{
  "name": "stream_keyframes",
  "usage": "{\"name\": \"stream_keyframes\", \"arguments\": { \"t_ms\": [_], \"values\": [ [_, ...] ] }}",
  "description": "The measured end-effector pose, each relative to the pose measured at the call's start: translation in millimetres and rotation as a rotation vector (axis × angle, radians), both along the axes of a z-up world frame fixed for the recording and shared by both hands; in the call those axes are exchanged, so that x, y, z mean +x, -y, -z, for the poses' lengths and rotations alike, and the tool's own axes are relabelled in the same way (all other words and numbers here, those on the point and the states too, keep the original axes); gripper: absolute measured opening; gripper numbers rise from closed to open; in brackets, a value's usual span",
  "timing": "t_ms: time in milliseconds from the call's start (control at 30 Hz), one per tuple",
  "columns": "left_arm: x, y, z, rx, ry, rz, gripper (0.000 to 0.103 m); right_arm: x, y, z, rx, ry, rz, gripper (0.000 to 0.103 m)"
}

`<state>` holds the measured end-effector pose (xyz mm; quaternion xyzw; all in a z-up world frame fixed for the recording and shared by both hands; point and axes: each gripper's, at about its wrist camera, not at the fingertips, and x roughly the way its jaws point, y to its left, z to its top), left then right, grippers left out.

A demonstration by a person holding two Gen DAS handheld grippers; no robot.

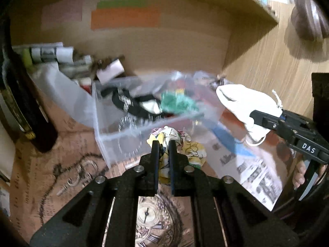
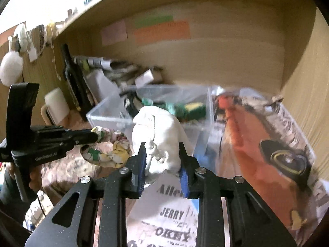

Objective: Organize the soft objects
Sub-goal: 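Place the floral cloth and white cloth into the box and open both grippers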

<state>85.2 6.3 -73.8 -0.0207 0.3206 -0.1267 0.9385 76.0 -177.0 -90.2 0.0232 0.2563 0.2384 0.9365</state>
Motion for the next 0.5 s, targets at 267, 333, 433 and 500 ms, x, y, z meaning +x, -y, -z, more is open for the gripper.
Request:
{"name": "stream_keyframes", "arguments": {
  "t_ms": [267,333,433,500],
  "values": [
    [12,-6,-40,-0.007,0.122,-0.054,0.007,12,-2,-30,0.015,0.104,0.014,0.025],
    [17,-9,-45,-0.007,0.139,-0.07,0.007,21,-3,-34,0.022,0.117,0.013,0.025],
    [29,-12,-49,0.001,0.151,-0.094,0.007,32,-5,-38,0.031,0.128,0.013,0.025],
    [35,-13,-47,0.006,0.15,-0.105,0.007,38,-7,-39,0.033,0.131,0.015,0.025]
  ]
}}
